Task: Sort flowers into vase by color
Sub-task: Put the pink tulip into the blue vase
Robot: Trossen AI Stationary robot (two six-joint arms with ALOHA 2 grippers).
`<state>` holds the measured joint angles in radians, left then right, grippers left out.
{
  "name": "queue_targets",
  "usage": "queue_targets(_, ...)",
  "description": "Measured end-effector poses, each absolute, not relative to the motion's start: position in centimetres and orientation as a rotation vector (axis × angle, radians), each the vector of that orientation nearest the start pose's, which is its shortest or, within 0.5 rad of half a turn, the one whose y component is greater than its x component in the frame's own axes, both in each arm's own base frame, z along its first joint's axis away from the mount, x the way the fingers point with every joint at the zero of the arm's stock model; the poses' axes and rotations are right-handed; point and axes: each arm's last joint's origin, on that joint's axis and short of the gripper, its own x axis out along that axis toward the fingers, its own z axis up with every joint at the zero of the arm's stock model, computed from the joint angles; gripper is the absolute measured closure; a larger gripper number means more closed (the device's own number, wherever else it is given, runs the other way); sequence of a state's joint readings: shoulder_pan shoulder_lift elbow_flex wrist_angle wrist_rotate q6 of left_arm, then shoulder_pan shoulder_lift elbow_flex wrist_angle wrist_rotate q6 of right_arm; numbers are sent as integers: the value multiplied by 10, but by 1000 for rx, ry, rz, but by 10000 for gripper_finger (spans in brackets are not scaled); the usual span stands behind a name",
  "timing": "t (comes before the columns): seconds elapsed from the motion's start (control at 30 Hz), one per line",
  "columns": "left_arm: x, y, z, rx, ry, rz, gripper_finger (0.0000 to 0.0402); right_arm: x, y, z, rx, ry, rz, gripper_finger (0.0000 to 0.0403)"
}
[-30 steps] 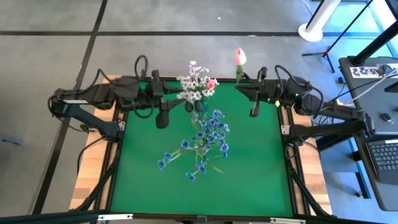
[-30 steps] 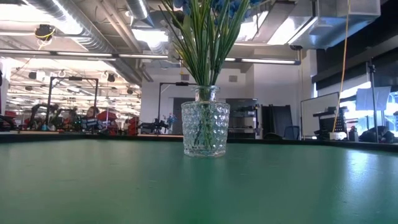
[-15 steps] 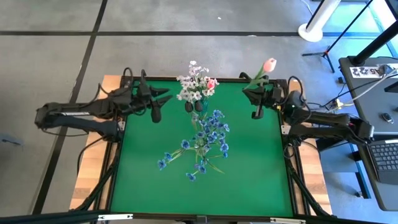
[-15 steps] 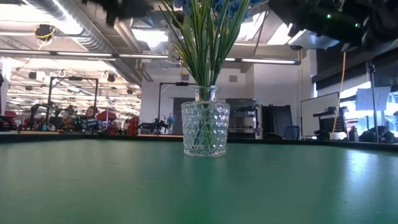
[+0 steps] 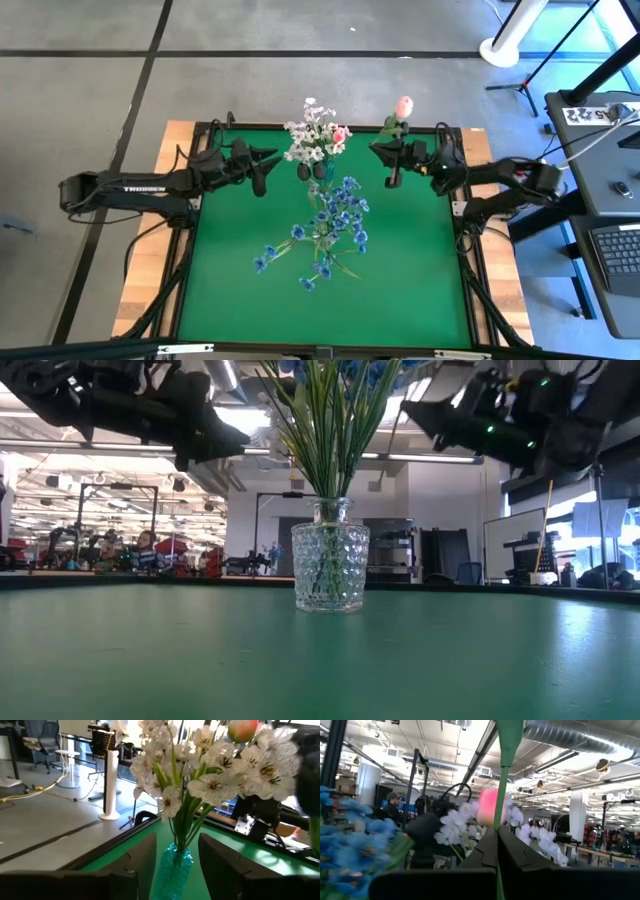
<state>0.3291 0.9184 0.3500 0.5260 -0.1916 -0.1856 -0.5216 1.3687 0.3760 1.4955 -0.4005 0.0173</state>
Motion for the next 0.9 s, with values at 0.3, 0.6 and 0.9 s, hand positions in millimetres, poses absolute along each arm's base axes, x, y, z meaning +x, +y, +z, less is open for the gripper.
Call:
queue_targets(0.3,184,69,227,-228,-19,523,261,242,-132,223,-172,-421,-8,403)
queue_targets(0.6,184,69,226,-253,-18,528,261,267,-143,218,-151,-405,52,403)
queue_targets(0.9,184,69,226,-258,-17,538,261,280,-150,211,-121,-386,78,403)
